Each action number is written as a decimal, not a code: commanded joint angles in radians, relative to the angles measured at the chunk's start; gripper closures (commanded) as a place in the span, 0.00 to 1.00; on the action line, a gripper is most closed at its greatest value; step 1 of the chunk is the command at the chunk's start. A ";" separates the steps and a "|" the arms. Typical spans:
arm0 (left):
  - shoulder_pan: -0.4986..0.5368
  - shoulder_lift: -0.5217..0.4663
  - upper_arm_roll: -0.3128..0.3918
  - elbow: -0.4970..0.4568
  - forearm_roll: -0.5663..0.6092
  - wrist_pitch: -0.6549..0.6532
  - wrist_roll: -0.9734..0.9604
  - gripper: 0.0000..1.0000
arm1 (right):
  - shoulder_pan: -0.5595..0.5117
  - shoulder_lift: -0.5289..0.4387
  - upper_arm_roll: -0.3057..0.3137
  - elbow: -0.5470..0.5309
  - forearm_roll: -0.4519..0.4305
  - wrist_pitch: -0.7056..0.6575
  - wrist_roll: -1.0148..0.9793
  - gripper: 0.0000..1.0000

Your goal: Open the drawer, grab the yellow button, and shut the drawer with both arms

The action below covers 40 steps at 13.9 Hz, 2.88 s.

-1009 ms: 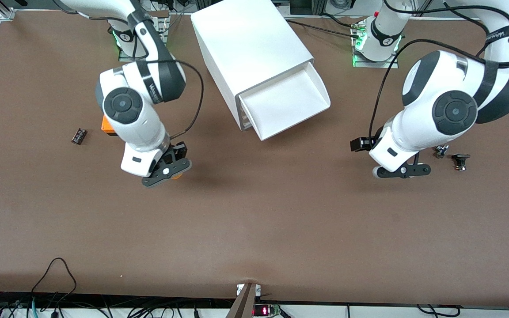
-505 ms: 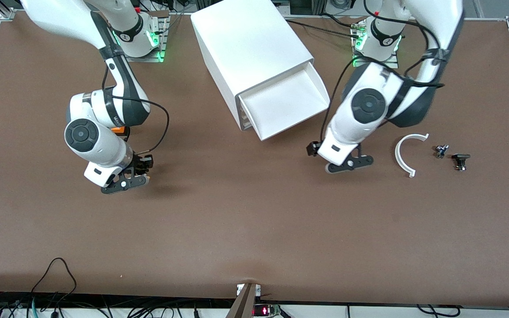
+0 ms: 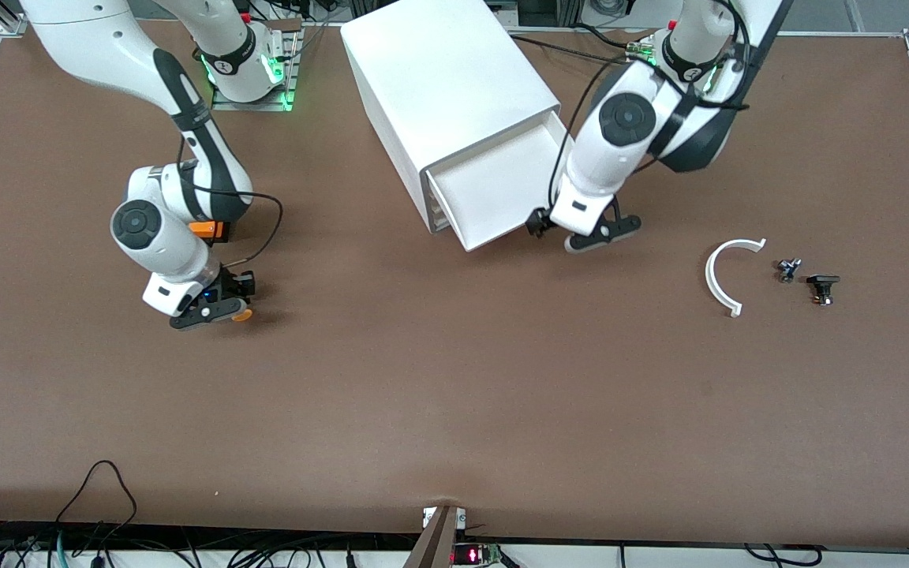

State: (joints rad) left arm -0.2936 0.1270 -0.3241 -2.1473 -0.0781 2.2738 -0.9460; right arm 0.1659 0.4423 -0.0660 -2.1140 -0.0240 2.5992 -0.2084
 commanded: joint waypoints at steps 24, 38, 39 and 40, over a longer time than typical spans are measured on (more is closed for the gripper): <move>0.111 -0.176 0.447 0.408 0.088 -0.624 0.926 0.00 | 0.089 -0.059 0.112 0.751 0.004 -0.881 0.497 0.00; 0.096 -0.155 0.408 0.461 0.101 -0.677 0.875 0.00 | -0.161 -0.226 0.109 0.803 -0.050 -0.988 0.402 0.00; 0.096 -0.153 0.402 0.466 0.101 -0.678 0.875 0.00 | -0.164 -0.225 0.089 0.804 -0.051 -1.007 0.396 0.00; 0.096 -0.155 0.395 0.468 0.101 -0.678 0.875 0.00 | -0.163 -0.225 0.065 0.806 -0.054 -1.016 0.373 0.00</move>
State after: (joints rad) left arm -0.1951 -0.0448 0.0842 -1.7258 0.0265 1.6261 -0.0610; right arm 0.0148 0.2265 0.0222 -1.3149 -0.0662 1.6174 0.2038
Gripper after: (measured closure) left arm 0.000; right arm 0.000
